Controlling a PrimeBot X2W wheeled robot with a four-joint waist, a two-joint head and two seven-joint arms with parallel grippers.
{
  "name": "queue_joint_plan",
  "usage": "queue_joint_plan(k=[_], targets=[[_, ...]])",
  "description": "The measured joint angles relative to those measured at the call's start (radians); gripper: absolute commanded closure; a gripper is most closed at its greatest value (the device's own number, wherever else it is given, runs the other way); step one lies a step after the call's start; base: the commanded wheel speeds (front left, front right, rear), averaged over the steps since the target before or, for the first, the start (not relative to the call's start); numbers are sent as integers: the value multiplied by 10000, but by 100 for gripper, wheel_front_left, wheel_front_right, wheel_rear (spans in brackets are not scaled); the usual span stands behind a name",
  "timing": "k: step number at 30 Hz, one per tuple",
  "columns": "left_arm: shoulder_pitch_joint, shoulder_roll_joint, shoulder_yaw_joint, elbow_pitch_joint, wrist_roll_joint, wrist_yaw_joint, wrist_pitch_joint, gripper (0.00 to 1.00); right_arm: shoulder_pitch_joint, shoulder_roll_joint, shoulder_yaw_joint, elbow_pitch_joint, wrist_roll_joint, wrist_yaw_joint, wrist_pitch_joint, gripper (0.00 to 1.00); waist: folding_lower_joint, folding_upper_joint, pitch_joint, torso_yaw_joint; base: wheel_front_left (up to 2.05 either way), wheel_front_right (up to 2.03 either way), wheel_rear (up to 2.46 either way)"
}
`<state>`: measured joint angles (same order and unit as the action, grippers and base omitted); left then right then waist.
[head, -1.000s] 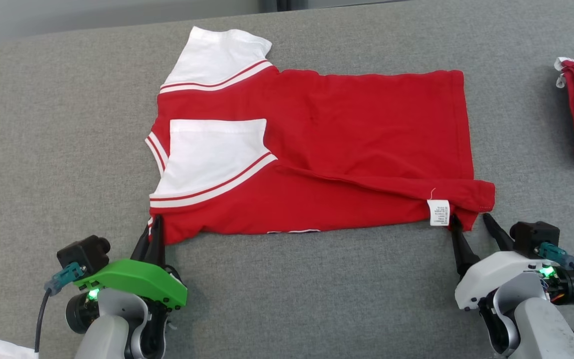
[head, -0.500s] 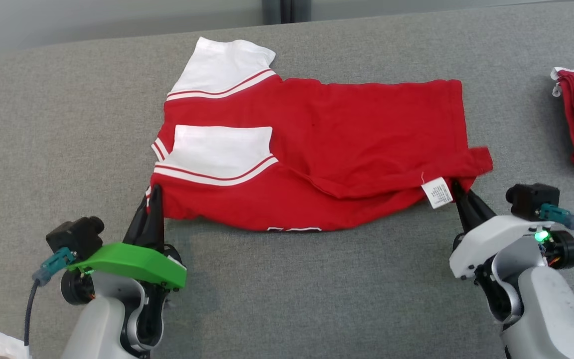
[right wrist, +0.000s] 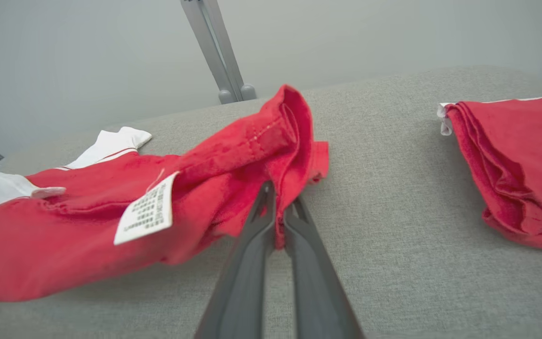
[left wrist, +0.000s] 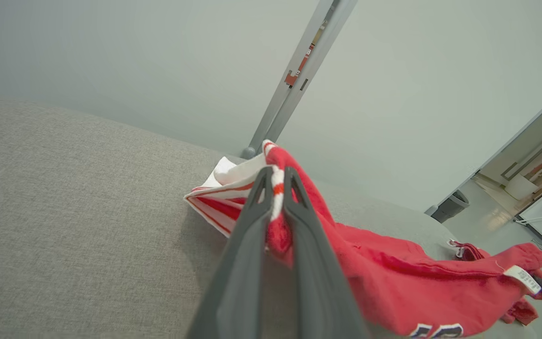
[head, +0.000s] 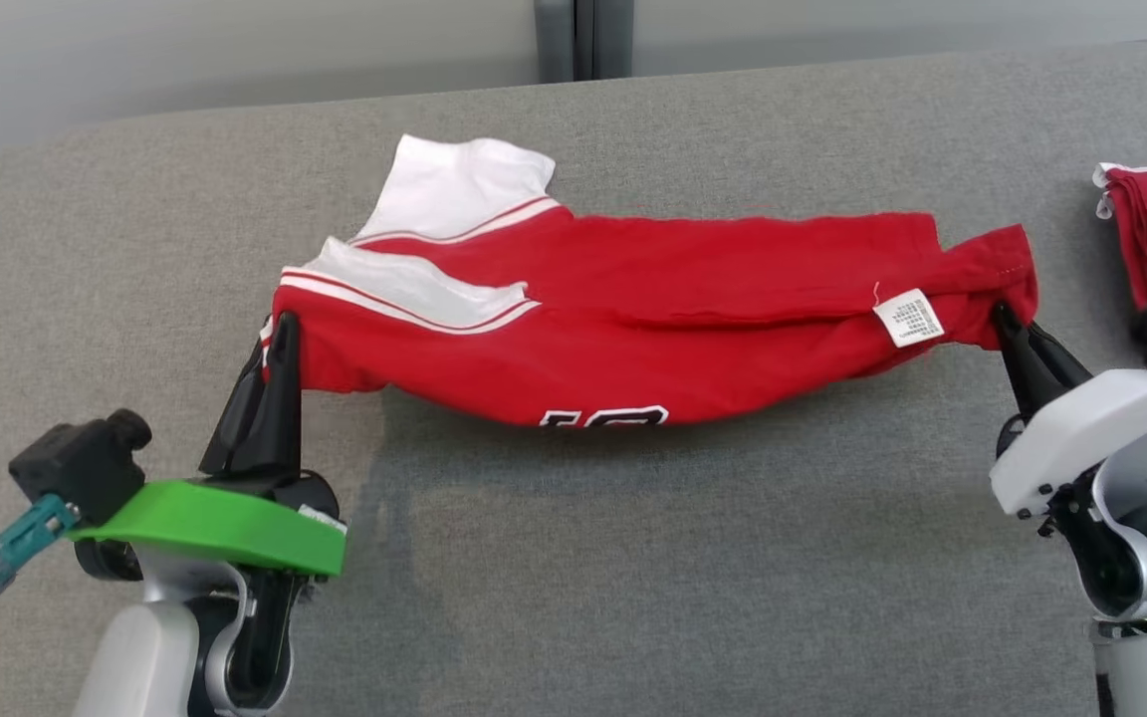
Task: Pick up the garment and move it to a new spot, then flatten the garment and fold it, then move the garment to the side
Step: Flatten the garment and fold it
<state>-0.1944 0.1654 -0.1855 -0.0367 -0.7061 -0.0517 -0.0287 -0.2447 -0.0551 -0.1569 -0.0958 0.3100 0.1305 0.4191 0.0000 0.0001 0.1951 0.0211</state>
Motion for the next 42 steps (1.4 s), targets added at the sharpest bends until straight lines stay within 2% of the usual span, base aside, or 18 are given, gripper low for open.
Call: queue_joint_plan(k=[6,9,11,14,23,24,26,27,28,29,38,42], targets=[[1402,169,309,-2226,-692,431,646,100,1115,-13,-734,-1475,688,0,1329,100,0,0,-145,95,0,0,0],[2236,309,407,-2543,-790,796,949,100,1814,-100,-882,-1630,564,0,1776,100,0,0,-206,158,0,0,0],[2741,464,278,-2343,-623,932,1137,100,2334,-90,-675,-1465,418,0,1990,100,0,0,-227,180,0,0,0],[3244,397,63,-1695,-617,993,1198,100,2814,-40,-416,-984,431,0,1994,100,0,0,-228,184,0,0,0],[3473,437,-196,-86,-324,903,976,100,3146,21,-119,140,192,0,974,99,0,0,-234,129,0,0,0],[3474,437,-180,17,-322,915,976,100,3146,19,-123,209,163,0,872,82,0,0,-242,118,0,0,0],[3475,439,-169,278,-334,932,972,100,3167,25,-88,384,140,0,667,56,0,0,-266,90,0,0,0],[3481,445,-169,366,-334,953,965,80,3174,33,-75,433,142,0,589,0,0,0,-272,77,0,0,0],[3490,458,-188,451,-332,957,966,46,3186,35,-50,481,146,0,493,0,0,0,-278,57,0,0,0],[3491,485,-215,504,-305,957,966,0,3217,33,-23,522,153,0,408,0,0,0,-280,37,0,0,0],[3027,836,-199,272,265,938,581,0,3162,15,-71,117,46,0,-117,0,0,0,-247,-78,0,0,0],[1968,1388,-274,198,757,757,740,0,2712,-150,-104,-489,-48,0,-146,0,0,0,-217,-100,0,0,0]])
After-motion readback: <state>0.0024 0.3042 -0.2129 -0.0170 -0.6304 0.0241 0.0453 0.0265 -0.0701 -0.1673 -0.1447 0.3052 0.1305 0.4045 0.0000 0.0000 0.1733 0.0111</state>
